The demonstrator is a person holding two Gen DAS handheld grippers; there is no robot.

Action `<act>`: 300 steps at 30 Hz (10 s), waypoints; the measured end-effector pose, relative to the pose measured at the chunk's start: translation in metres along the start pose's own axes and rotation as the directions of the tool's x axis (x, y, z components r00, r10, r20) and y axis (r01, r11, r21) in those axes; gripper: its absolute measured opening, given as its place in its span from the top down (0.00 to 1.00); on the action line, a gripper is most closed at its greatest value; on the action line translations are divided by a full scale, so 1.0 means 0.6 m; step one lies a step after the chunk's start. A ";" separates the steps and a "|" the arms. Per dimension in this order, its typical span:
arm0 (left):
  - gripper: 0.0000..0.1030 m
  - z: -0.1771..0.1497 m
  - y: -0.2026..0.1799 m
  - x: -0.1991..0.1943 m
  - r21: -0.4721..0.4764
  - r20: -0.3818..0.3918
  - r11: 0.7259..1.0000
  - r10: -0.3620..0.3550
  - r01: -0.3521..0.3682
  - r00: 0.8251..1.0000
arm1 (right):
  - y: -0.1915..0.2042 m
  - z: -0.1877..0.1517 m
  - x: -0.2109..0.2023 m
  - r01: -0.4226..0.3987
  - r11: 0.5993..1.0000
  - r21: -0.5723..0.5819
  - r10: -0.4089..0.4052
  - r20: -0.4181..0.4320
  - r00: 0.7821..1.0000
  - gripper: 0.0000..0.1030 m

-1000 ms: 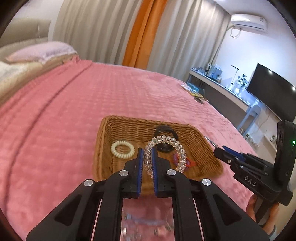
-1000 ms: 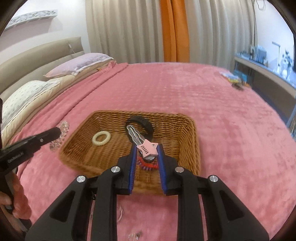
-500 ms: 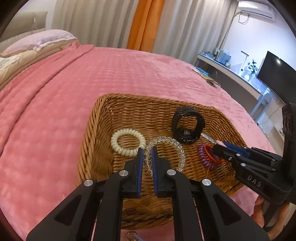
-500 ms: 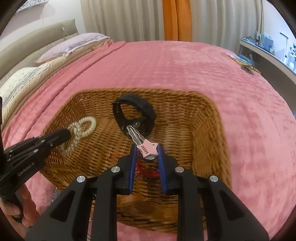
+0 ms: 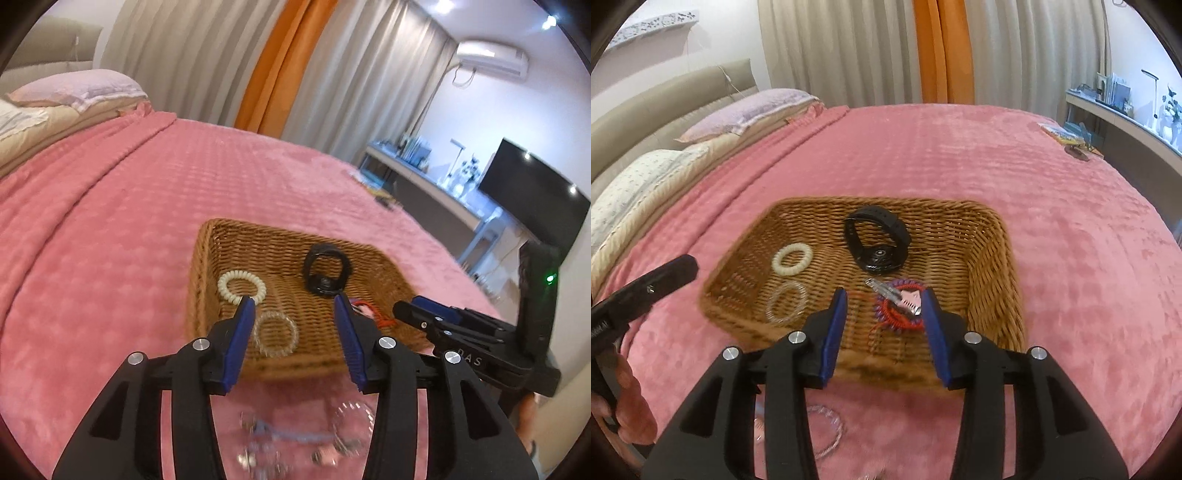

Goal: Organize jewelry
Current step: 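Lower bracelet and pink star key into the basket and open both tools, then grasp silver charm chain with left tool while right grasps clear bead bracelet, then carry chain and bead bracelet into the basket and open both tools, then grasp blue claw hair clip with left tool while right grasps pink star clip, then lift both held clips off the bed and move them toward the basket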

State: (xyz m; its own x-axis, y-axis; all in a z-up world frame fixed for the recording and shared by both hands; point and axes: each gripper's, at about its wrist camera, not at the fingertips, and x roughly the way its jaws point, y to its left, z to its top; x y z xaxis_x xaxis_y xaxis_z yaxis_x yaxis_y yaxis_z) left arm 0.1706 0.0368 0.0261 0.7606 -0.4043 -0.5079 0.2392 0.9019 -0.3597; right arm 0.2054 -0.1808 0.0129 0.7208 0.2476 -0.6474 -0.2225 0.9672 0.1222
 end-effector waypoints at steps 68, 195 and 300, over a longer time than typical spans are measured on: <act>0.94 -0.149 0.054 -0.034 -0.126 -0.145 0.986 -0.129 0.111 0.981 | 0.082 -0.160 -0.004 -0.014 0.996 -0.092 0.010 -0.040 0.999 0.94; 0.76 -0.150 0.105 0.057 -0.372 -0.254 0.919 -0.233 0.127 0.939 | 0.178 -0.177 0.021 -0.239 0.862 -0.447 0.131 -0.259 0.957 0.47; 0.94 -0.304 -0.044 -0.102 0.185 -0.167 0.983 0.046 -0.014 0.985 | 0.113 -0.310 -0.121 -0.083 0.955 -0.283 0.063 -0.080 0.995 0.87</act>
State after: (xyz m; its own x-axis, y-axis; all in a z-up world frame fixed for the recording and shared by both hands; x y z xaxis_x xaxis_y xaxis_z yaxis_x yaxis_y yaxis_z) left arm 0.0076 0.0099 -0.0759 0.6596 -0.3823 -0.6472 0.3359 0.9202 -0.2012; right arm 0.0159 -0.1434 -0.0717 0.6505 0.3027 -0.6965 -0.4585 0.8877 -0.0424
